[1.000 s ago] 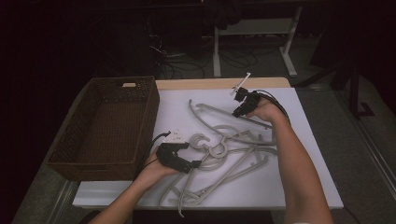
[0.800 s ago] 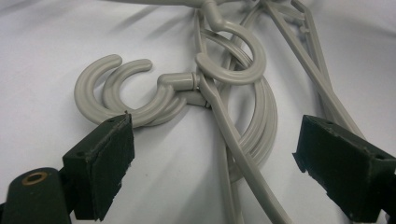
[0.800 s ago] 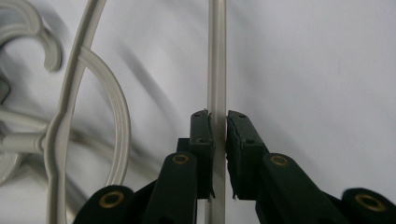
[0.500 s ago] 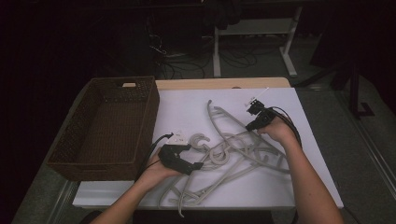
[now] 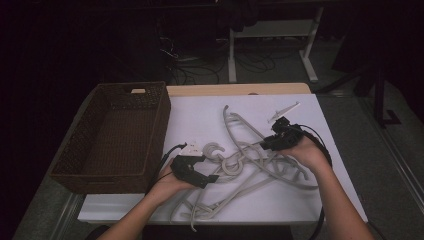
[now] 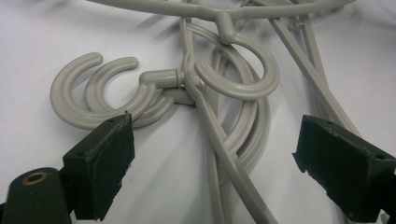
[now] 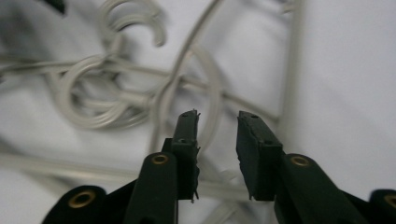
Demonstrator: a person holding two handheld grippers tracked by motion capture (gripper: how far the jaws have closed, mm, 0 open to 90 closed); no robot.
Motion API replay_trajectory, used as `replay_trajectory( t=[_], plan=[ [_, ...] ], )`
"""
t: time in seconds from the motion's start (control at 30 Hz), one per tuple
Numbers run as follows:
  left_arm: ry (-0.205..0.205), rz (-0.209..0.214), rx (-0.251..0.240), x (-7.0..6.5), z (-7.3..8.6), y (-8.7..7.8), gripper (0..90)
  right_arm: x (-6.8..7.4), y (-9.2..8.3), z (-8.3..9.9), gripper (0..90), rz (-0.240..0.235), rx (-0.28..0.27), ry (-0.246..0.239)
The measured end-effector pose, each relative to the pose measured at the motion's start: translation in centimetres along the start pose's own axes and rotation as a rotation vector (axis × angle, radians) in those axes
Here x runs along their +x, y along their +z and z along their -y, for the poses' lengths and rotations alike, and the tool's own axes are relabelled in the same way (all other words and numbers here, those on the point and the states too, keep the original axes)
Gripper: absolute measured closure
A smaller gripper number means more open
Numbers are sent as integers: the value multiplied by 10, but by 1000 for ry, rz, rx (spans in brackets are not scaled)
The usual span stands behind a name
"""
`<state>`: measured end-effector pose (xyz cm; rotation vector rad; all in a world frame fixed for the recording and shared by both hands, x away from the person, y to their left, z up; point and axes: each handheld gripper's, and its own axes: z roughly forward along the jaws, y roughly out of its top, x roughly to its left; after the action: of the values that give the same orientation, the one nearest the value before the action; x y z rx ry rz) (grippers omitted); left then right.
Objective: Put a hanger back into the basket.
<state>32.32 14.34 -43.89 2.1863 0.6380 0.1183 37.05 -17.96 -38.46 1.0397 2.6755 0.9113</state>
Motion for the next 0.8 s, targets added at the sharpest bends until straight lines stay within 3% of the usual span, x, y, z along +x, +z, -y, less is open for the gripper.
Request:
replay_trajectory(
  t=[0.03, 0.17, 0.4, 0.63, 0.8],
  plan=[
    [-1, -1, -1, 0, 0, 0, 116, 9, 0, 6, 656, -13, 2, -15],
    [-2, -2, -2, 1, 0, -1, 116, 23, 3, 24, 656, -10, 23, -21],
    [2, -4, 4, 2, 1, 0, 116, 34, 6, 54, 664, -11, 39, 4],
    [0, -8, 5, 3, 1, 0, 116, 36, 10, 63, 706, -6, 60, 7],
    [-3, -12, 0, 5, 1, -2, 116, 35, 13, 64, 799, -17, 71, 12]
  ],
)
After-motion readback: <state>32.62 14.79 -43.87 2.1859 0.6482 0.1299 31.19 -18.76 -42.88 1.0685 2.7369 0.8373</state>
